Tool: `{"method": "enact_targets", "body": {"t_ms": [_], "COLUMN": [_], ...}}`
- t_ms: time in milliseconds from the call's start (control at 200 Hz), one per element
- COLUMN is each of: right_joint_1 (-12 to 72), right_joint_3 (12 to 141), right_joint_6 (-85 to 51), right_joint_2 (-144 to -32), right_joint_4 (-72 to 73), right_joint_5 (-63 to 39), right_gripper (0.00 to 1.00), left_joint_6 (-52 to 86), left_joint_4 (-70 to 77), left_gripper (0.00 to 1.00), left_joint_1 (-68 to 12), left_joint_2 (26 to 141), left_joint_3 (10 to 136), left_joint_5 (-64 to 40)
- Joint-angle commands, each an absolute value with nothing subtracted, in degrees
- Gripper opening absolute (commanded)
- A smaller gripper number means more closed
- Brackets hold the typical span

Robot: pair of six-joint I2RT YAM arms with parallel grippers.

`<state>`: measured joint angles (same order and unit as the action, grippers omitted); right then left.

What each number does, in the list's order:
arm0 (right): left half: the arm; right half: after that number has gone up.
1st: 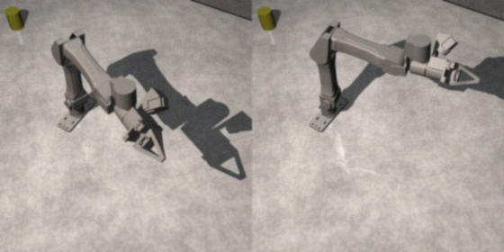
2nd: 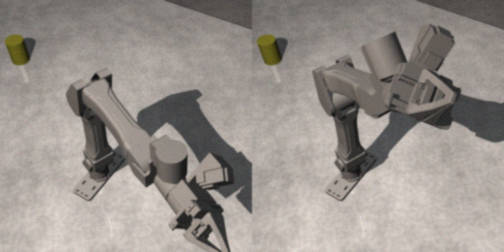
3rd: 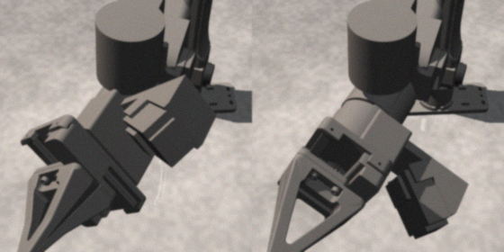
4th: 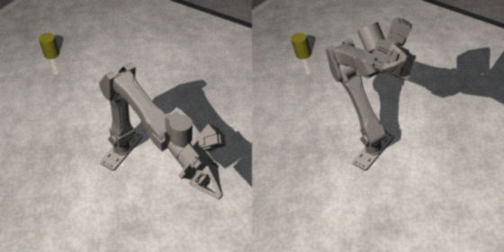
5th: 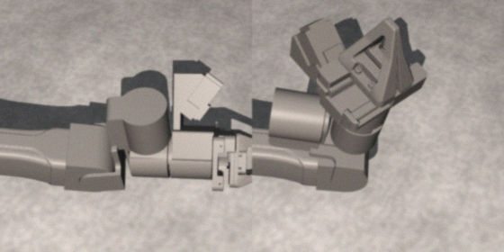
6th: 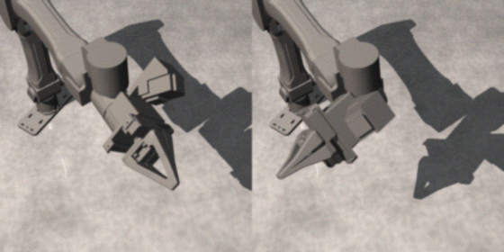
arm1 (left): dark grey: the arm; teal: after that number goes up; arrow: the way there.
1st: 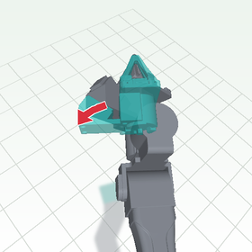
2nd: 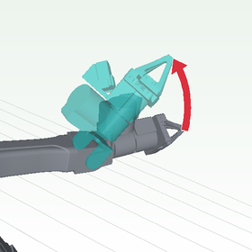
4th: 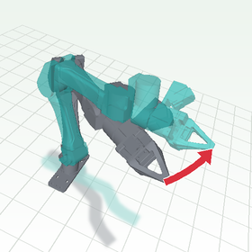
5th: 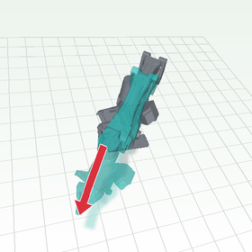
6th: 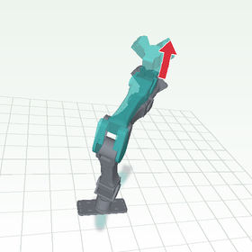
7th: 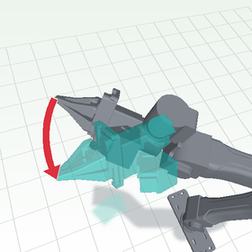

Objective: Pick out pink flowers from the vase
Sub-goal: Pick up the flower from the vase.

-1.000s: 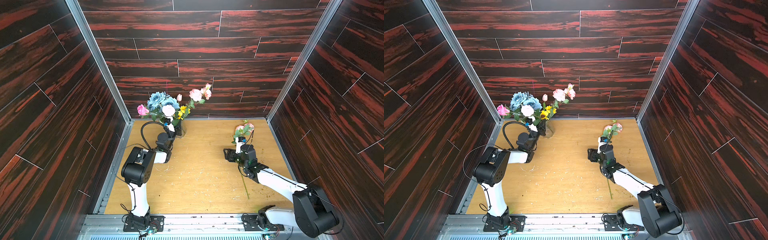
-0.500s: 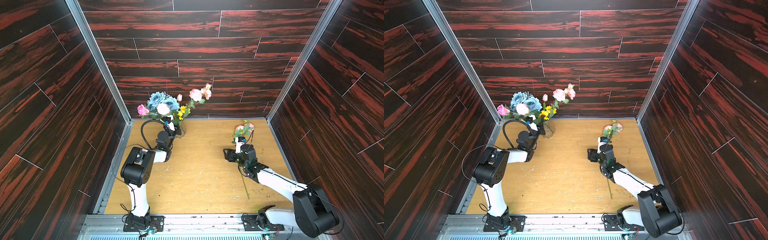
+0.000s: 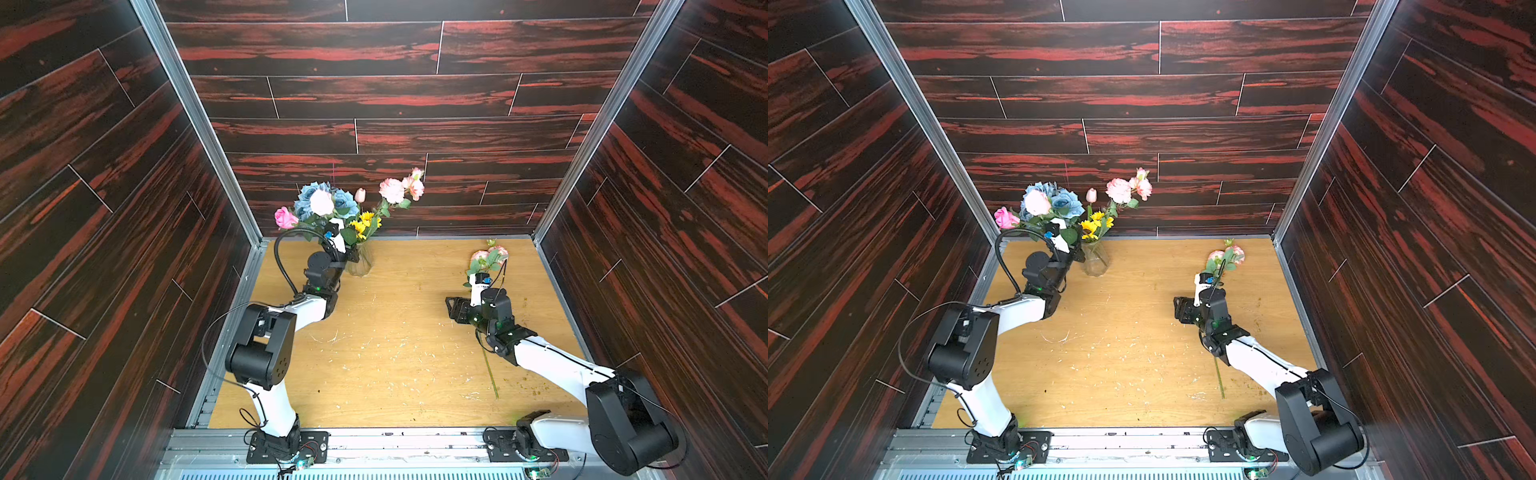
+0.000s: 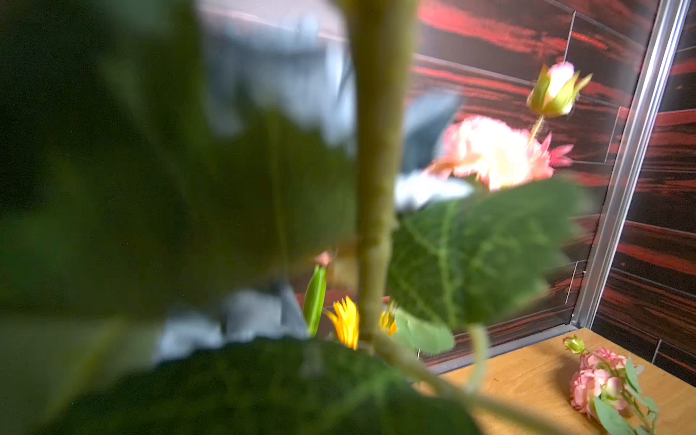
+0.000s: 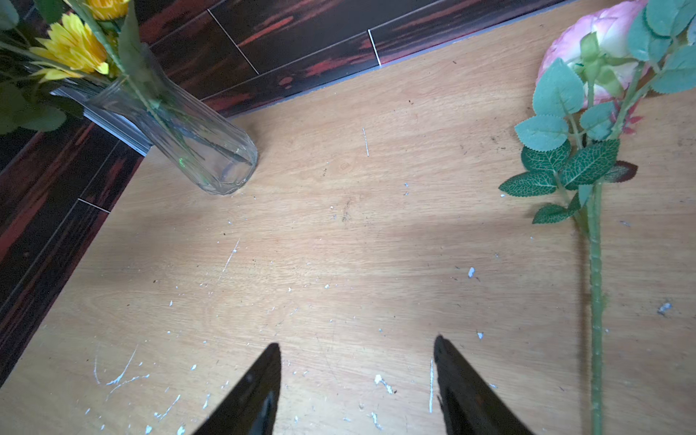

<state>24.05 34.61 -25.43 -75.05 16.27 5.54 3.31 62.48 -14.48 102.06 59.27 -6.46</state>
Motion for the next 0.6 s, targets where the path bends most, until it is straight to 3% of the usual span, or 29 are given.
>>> {"method": "enact_targets", "body": {"t_ms": [0, 471, 591], "right_joint_1": [24.5, 24.5, 24.5], "right_joint_3": [36.0, 35.8, 36.2], "right_joint_6": [-24.8, -25.6, -25.8], "right_joint_2": [-74.7, -73.7, -73.4], "right_joint_4": [15.4, 15.5, 15.9], "right_joint_5": [5.1, 4.5, 0.2], "right_gripper": [0.66, 0.68, 0.71], "left_joint_6": [-0.5, -2.7, -0.1], "left_joint_4": [57.2, 30.0, 23.4], "left_gripper": [0.0, 0.0, 0.0], "left_joint_1": [-15.1, -17.2, -17.6], "left_joint_2": [95.2, 82.2, 82.5], "left_joint_3": [62.6, 73.3, 76.8], "left_joint_5": [-7.5, -13.6, -24.5]}}
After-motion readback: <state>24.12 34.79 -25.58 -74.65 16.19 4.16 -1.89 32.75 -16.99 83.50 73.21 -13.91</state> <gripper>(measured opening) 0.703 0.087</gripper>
